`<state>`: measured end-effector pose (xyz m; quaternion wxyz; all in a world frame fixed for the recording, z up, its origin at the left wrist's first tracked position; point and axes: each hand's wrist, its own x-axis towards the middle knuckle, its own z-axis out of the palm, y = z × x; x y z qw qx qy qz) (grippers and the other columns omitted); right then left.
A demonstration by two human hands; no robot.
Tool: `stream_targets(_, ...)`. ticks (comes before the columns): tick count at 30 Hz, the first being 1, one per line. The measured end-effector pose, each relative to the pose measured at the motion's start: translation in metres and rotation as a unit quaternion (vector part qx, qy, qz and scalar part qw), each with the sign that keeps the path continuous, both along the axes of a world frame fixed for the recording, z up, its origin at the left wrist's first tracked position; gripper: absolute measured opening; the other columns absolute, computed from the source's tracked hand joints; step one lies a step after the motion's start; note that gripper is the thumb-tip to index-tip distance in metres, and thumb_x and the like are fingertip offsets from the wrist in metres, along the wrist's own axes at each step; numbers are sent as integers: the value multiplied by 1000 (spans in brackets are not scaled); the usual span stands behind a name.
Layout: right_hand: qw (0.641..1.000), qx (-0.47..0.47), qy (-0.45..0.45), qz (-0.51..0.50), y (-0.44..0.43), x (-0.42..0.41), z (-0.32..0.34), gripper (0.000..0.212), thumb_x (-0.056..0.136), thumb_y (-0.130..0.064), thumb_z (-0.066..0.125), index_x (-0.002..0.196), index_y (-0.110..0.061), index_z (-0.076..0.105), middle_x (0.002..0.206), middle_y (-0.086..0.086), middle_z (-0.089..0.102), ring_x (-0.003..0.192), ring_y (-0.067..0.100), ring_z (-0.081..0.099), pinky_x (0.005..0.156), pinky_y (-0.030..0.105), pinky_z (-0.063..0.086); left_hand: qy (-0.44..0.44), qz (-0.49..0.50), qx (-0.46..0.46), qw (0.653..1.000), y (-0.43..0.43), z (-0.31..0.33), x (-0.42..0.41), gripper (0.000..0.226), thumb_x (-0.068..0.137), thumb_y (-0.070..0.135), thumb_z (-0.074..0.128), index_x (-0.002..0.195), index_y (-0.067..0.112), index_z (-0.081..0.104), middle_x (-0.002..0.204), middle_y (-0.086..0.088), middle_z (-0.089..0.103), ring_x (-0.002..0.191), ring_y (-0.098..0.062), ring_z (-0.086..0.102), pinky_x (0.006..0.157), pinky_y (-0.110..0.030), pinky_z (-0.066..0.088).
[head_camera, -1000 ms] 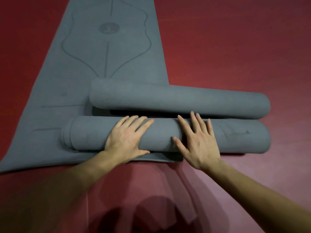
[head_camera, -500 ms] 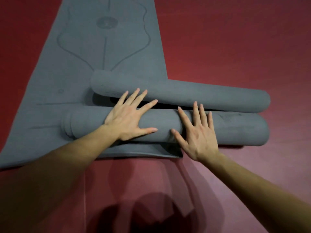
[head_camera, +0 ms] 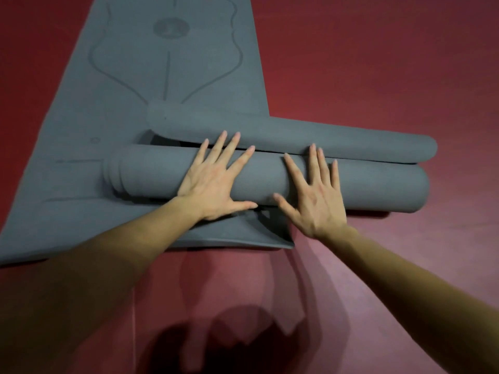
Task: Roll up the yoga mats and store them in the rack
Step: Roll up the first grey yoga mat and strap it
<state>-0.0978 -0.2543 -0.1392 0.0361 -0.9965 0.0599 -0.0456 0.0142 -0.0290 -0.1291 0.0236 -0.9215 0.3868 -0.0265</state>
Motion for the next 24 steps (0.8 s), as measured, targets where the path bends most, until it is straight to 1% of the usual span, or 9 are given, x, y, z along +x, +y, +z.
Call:
stream_targets(2,1000,-11,0,8,0,-10,-5,90,92,-77,34,165,-29,15,170,25,8,159,38,3,127,57,3,-2,6,9,1000,-3,0,7,116,75,94,35,163,30,-3,171,-11,-6,158,-31,-7,126,-56,5)
stream_targets(4,1000,-19,0,12,-5,-5,-5,93,90,-78,36,165,-28,15,170,24,10,158,38,6,127,57,5,-3,1,7,1000,-6,-1,8,108,80,90,34,163,31,-1,171,-10,-4,158,-29,-5,126,-56,3)
stream_targets(6,1000,-22,5,15,-10,7,-2,95,88,-80,34,165,-29,15,170,23,13,158,38,9,126,57,7,-3,-10,-9,1000,-10,-2,7,99,85,83,35,163,32,1,172,-8,1,158,-27,-1,126,-55,4)
stream_targets(7,1000,-21,10,15,-13,14,0,95,87,-82,32,165,-29,16,169,22,14,158,38,10,126,57,7,-3,-5,-11,1000,-12,-3,6,99,86,82,36,163,32,0,172,-8,2,158,-27,0,126,-55,4)
stream_targets(11,1000,-10,30,5,-13,29,5,100,84,-86,29,165,-29,15,170,22,14,158,38,8,126,58,4,-4,24,27,999,-20,-5,11,122,74,86,54,162,30,-9,171,-6,3,158,-28,1,126,-57,5)
stream_targets(14,1000,-8,22,12,-8,22,5,98,85,-83,33,165,-29,15,169,23,14,158,39,7,126,60,6,12,29,14,999,-22,-3,16,122,72,78,69,162,30,2,169,-4,17,156,-27,13,126,-53,6)
stream_targets(17,999,-5,17,28,-7,2,6,96,88,-81,35,165,-29,13,170,23,11,158,39,6,126,60,6,13,29,-2,999,-24,1,11,117,71,72,75,161,29,13,165,-4,27,153,-28,23,127,-50,9)
stream_targets(21,999,6,3,34,-4,-26,9,93,89,-78,42,165,-32,14,170,22,11,159,37,6,126,58,5,22,20,-48,998,-21,11,-12,117,61,73,80,156,22,35,150,-9,49,136,-32,45,122,-43,25)
stream_targets(24,999,20,-8,33,5,-47,4,91,89,-76,44,165,-34,14,171,18,8,159,34,3,127,59,6,42,40,-51,997,-12,13,-38,114,62,79,74,154,21,38,140,-5,55,126,-30,52,114,-42,34)
